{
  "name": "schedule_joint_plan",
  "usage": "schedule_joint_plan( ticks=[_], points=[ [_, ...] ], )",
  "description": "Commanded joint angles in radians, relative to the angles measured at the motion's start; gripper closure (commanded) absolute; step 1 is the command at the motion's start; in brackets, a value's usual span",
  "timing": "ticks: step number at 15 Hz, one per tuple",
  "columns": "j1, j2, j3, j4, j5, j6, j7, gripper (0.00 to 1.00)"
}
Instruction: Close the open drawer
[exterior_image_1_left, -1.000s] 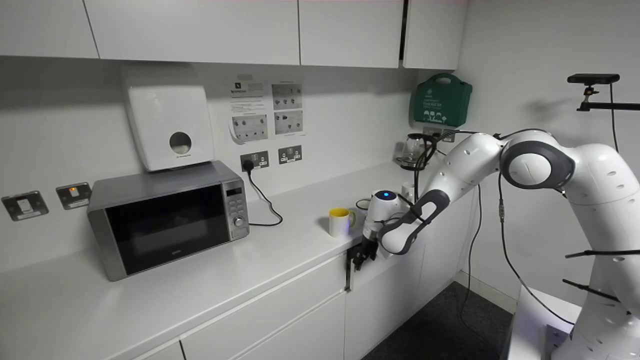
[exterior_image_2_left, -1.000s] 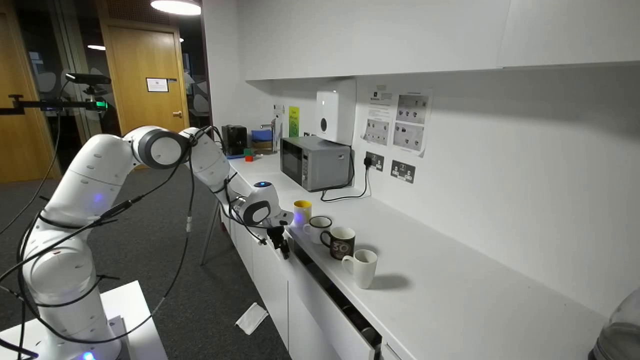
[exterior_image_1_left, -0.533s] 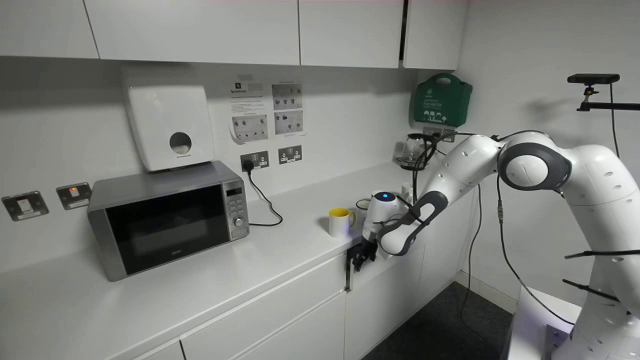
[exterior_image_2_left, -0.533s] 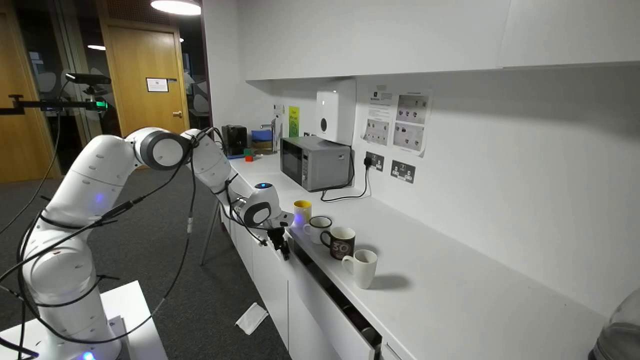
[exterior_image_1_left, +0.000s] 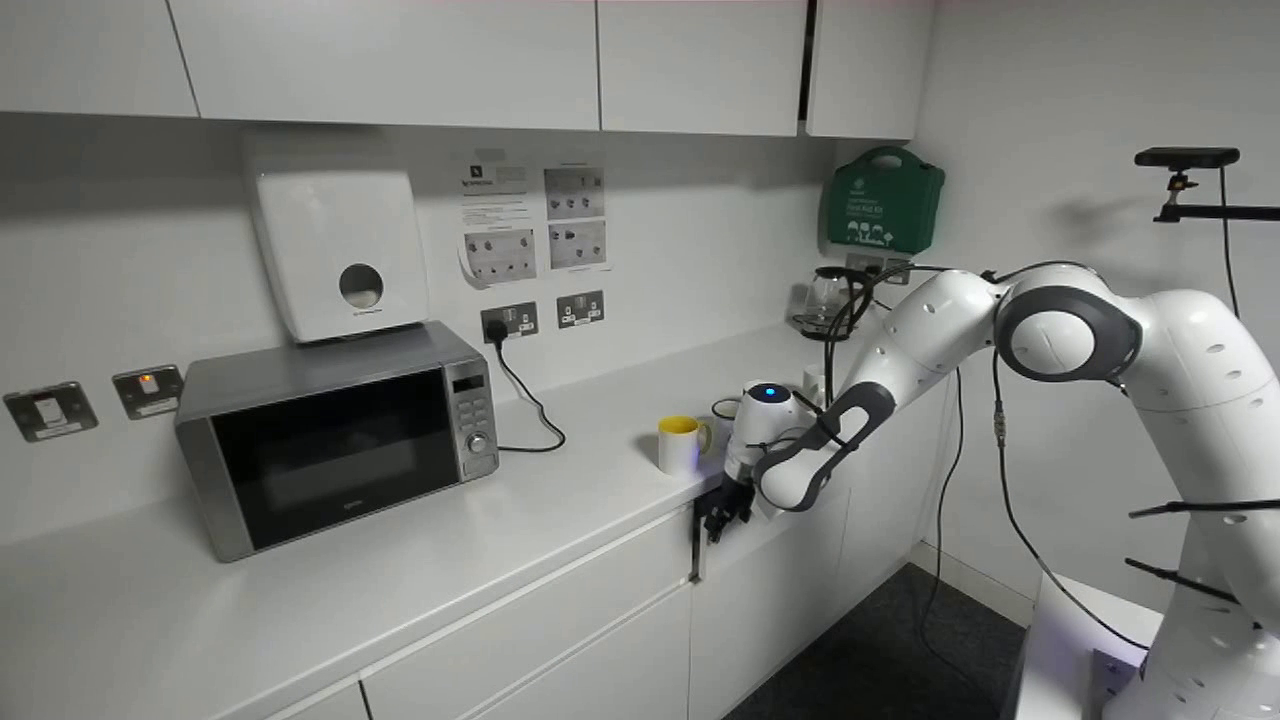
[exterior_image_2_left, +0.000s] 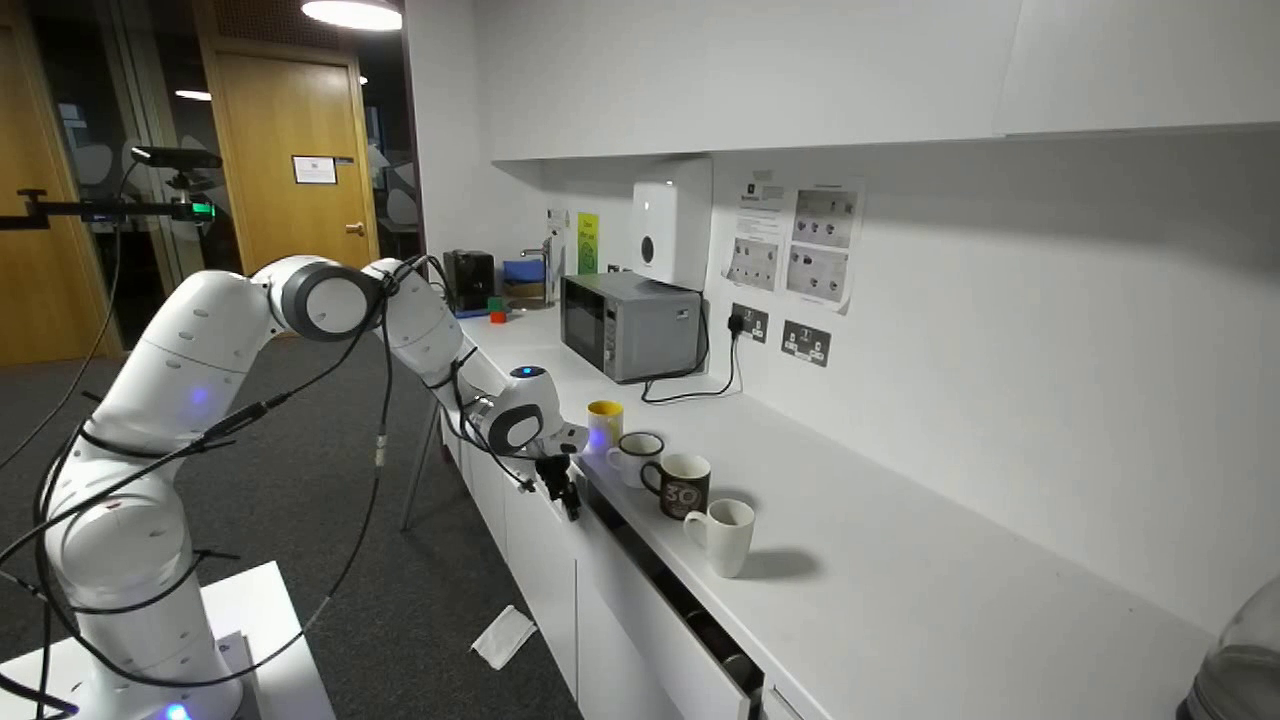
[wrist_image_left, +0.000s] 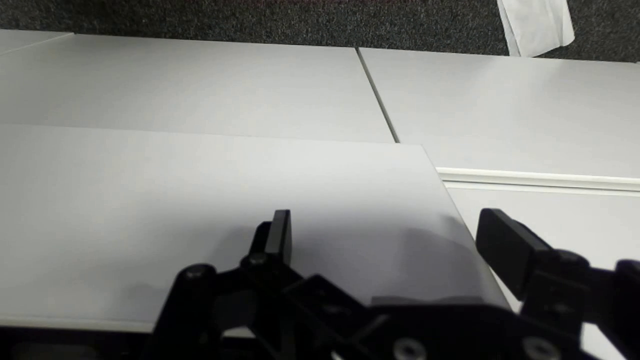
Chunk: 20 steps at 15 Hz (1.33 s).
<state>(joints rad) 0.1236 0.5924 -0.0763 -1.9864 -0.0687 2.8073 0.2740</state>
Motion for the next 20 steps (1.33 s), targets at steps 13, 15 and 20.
schedule_joint_plan(
  ticks=[13, 15, 20],
  points=[
    [-0.045, 0.004, 0.015, 0.088, 0.018, 0.032, -0.076, 0.00],
    [-0.043, -0.006, 0.014, 0.074, 0.015, 0.032, -0.081, 0.00],
    [-0.035, -0.082, 0.005, -0.034, 0.004, 0.057, -0.094, 0.00]
  ],
)
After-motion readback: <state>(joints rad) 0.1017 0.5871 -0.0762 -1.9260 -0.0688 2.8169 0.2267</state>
